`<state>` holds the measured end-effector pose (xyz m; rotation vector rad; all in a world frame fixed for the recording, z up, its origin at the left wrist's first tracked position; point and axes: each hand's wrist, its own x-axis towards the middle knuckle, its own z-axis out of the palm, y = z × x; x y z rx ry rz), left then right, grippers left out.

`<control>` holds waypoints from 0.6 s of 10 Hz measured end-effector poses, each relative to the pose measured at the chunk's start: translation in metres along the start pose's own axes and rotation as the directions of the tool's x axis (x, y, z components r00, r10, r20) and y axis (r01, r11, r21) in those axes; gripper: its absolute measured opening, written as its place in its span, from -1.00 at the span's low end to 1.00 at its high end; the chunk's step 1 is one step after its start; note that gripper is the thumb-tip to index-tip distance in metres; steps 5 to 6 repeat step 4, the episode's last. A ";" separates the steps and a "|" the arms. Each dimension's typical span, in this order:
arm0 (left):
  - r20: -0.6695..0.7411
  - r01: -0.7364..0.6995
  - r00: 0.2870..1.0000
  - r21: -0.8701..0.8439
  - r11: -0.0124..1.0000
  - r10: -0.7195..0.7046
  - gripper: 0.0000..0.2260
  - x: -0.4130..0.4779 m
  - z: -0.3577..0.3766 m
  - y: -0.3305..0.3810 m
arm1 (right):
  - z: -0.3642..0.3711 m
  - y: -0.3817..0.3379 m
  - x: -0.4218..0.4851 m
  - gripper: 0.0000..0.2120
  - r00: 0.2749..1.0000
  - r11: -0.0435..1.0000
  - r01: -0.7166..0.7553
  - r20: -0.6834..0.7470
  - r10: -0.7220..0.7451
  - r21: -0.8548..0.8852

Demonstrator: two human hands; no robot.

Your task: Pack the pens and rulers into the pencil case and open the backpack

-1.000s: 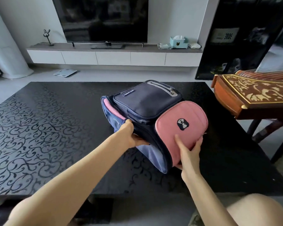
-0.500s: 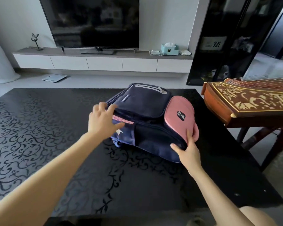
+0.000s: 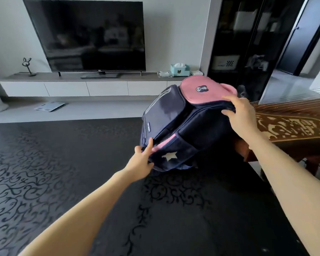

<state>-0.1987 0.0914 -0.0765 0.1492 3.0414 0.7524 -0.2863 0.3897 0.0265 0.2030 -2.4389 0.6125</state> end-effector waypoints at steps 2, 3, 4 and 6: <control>0.006 -0.073 0.997 0.060 0.996 0.073 -0.27 0.034 0.041 0.074 | -0.020 0.065 0.032 -0.52 0.964 0.920 -0.201 0.100 0.247 -0.337; 0.035 -0.072 0.997 0.077 0.994 0.070 -0.26 0.040 0.038 0.080 | -0.020 0.070 0.025 -0.34 0.904 0.837 -0.297 0.146 0.401 -0.460; 0.101 -0.073 0.992 0.019 0.997 0.071 -0.29 0.031 0.025 0.068 | -0.025 0.044 0.019 -0.32 0.933 0.772 -0.238 0.081 0.350 -0.590; 0.101 -0.073 0.992 0.019 0.997 0.071 -0.29 0.031 0.025 0.068 | -0.025 0.044 0.019 -0.32 0.933 0.772 -0.238 0.081 0.350 -0.590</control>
